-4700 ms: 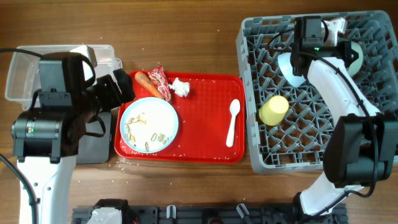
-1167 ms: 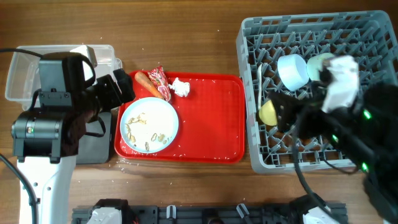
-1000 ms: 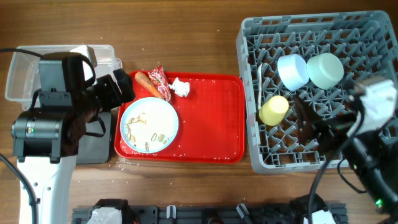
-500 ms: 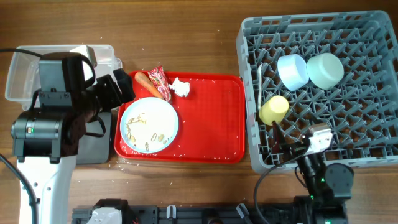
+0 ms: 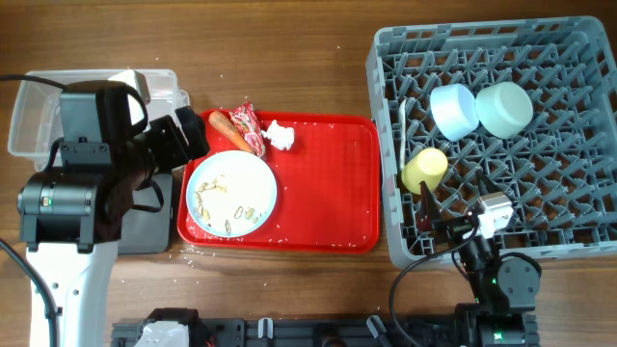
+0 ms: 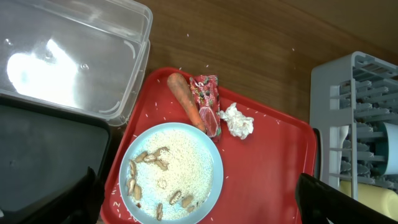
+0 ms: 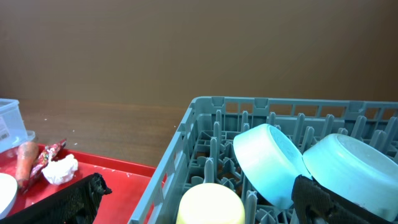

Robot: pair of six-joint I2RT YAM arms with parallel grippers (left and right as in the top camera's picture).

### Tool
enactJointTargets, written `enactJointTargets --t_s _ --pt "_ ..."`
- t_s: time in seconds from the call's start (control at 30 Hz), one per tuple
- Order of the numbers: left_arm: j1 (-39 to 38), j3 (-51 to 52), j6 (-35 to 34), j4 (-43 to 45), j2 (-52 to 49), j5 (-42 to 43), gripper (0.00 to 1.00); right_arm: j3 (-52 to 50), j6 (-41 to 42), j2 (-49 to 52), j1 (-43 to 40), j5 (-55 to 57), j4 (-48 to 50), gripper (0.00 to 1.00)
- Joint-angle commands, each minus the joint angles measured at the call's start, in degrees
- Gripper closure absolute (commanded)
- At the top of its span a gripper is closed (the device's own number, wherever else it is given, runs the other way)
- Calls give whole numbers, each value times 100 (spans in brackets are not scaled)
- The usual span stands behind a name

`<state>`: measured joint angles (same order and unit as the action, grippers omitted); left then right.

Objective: Sort waste into correct bins and load items into the dishwasher rack
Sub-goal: 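Drop the spoon into the rack and retract the right arm, then grasp the white tissue with the left gripper and drop it in the clear bin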

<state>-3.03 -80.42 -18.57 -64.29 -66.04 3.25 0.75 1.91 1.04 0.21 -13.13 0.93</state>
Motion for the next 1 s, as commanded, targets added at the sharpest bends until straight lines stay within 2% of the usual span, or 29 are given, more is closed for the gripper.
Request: enactJointTargets --t_s 0.0,0.1,0.2,0.23,0.33,0.37,0.47,0.53,0.6,0.83,0.9,0.93,0.97 --pt "31 -70 11 15 24 -33 0 -46 109 -61 -28 -114 35 0" --pt "31 -70 -48 46 24 15 0 -46 109 -61 -28 -114 35 0" --pt "31 -68 -997 531 24 905 0 -46 109 -61 -28 -114 35 0" --pt "7 -35 -1152 973 -20 1034 0 -46 109 -61 -28 -116 35 0" --pt "-579 -17 -1010 1714 -675 1032 0 -46 109 -61 -28 -116 35 0" --pt "-973 -15 -846 1753 -1145 870 1 -46 109 -61 -28 -116 35 0" --pt "-1816 -17 -699 1659 -2378 -304 29 -46 109 -61 -28 -114 35 0" --pt "-2085 -17 -699 1777 -2966 -544 28 -46 109 -61 -28 -114 35 0" --pt "-2354 -17 -769 1993 -3768 -804 30 -46 107 -61 -28 -116 35 0" --pt "-2382 -17 -758 2365 -5108 -1213 27 -46 107 -61 -28 -116 35 0" --pt "-2382 -20 -758 2393 -5184 -1209 39 -46 109 -61 -28 -116 35 0" --pt "-2382 -295 -758 2256 -5040 -962 86 -46 109 -61 -28 -116 35 0" --pt "-2350 -780 -758 1906 -4739 -649 96 -46 109 -61 -28 -116 35 0"
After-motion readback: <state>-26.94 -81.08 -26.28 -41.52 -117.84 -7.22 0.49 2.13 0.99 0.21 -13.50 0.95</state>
